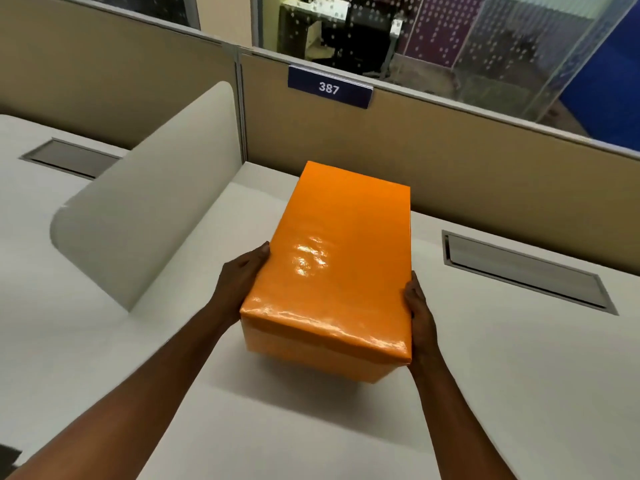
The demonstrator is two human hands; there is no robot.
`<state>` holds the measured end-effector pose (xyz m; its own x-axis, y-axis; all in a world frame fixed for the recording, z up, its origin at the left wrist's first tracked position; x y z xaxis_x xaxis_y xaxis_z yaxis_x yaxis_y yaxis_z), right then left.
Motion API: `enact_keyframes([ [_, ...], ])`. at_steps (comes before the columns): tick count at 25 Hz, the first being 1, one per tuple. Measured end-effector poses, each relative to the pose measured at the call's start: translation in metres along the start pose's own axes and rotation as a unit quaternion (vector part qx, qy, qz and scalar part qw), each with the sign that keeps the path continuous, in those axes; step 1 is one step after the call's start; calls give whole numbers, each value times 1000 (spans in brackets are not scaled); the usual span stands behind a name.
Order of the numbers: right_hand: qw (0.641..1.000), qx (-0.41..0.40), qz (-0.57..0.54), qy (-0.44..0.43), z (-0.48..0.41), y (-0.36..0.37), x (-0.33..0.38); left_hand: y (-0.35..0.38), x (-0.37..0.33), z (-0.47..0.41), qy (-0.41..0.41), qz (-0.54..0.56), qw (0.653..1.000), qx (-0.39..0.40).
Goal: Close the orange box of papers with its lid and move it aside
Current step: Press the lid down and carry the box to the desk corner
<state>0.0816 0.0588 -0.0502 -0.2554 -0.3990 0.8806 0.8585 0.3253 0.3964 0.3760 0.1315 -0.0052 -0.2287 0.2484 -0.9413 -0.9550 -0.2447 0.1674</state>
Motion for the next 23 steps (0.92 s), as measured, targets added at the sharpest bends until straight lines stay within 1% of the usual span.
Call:
enact_keyframes([
  [4,999,7,38,-1,-62,55,10,-61,-27,-46,-12,7,999,42],
  [6,998,6,57,-7,-91,78,11,-88,-41,-68,-21,-10,999,48],
  [10,997,2,80,-14,-144,112,6,-129,-60,-103,-24,-64,997,31],
  [13,997,-8,82,-11,-171,127,-2,-151,-66,-121,-24,-85,996,25],
  [16,994,-17,103,-12,-193,141,-8,-168,-67,-136,-11,-146,989,5],
  [19,994,-38,97,-24,-205,155,-11,-179,-65,-149,-6,-200,980,-21],
  [21,994,-58,83,-33,-211,162,-12,-181,-64,-154,14,-277,958,-67],
  [23,994,-66,79,-40,-217,166,-14,-178,-66,-155,77,-384,911,-130],
])
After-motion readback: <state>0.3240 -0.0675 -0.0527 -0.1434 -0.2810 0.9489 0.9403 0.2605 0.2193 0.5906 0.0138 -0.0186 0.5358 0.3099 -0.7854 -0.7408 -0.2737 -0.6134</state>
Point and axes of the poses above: each hand's wrist, its own z-axis away from the middle knuckle, its own y-axis out of the palm, x = y × z, the point moved 1 cm from there along -z, towards the middle knuckle, and after that the axes turned 14 degrees about x, right-handed, at the moved point
